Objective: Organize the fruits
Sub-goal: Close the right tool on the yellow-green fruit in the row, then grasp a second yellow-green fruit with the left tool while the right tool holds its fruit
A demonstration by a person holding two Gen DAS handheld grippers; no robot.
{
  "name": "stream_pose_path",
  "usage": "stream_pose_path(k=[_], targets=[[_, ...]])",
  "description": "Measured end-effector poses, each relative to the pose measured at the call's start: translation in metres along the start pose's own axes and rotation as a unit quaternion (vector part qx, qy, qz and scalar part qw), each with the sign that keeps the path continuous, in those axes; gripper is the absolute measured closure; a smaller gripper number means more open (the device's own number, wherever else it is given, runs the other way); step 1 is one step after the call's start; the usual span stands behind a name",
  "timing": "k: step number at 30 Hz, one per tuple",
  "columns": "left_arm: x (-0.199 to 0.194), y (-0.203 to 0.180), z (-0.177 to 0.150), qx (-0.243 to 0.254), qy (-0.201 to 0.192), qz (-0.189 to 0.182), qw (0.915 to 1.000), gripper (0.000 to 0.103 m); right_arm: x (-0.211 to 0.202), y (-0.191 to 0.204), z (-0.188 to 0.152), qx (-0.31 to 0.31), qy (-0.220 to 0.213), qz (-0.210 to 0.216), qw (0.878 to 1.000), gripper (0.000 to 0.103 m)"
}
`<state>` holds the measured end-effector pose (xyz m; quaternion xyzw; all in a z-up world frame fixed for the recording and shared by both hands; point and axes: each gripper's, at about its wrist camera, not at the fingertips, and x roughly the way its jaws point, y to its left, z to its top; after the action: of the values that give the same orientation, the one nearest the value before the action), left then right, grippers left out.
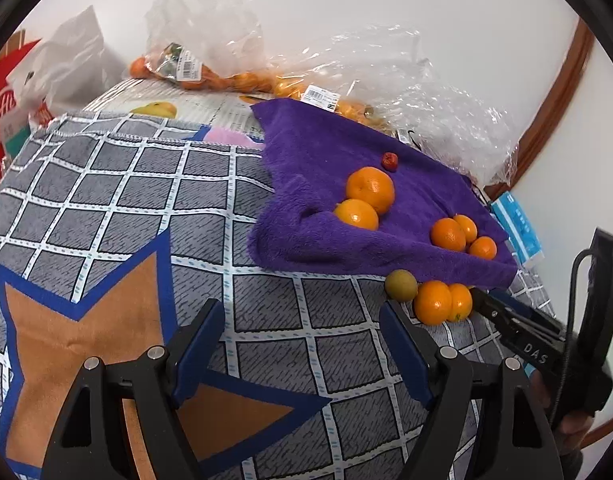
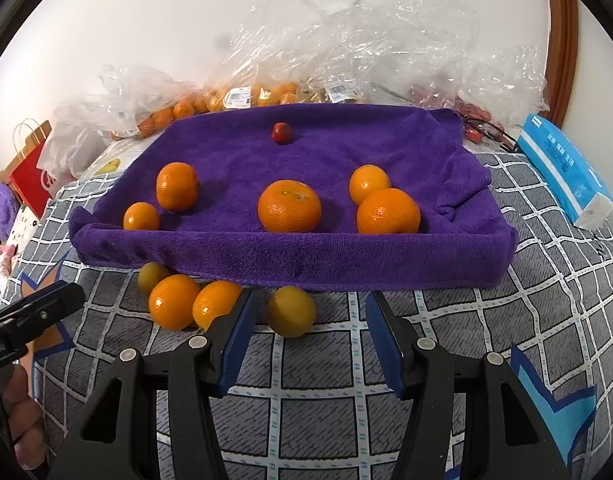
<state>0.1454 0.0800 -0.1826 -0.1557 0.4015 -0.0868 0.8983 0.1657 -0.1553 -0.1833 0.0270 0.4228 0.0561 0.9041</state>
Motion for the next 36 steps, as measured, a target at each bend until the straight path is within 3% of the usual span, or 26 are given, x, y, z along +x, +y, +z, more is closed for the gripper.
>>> stream_pose_path(k=[4, 14, 17, 23, 36], targets=[[0.000, 0.000, -0.001, -0.001, 0.000, 0.000, 1.0000, 0.025, 0.001, 0.000, -0.001, 0.004, -0.002, 0.015, 1.000, 0.066], [0.001, -0.004, -0.001, 0.011, 0.002, 0.004, 0.9999, 0.025, 0.011, 0.006, -0.003, -0.013, 0.017, 0.015, 1.000, 0.069], [0.002, -0.005, -0.001, 0.014, 0.001, 0.008, 0.9999, 0.025, 0.012, 0.005, -0.001, -0.012, 0.014, 0.013, 1.000, 0.076], [0.005, -0.011, -0.002, 0.028, 0.002, 0.029, 0.9992, 0.027, 0.007, 0.002, -0.003, -0.019, 0.003, 0.004, 1.000, 0.076], [0.005, -0.008, -0.002, 0.018, 0.000, 0.023, 0.9996, 0.027, 0.010, -0.001, -0.003, -0.009, 0.010, 0.000, 1.000, 0.076]])
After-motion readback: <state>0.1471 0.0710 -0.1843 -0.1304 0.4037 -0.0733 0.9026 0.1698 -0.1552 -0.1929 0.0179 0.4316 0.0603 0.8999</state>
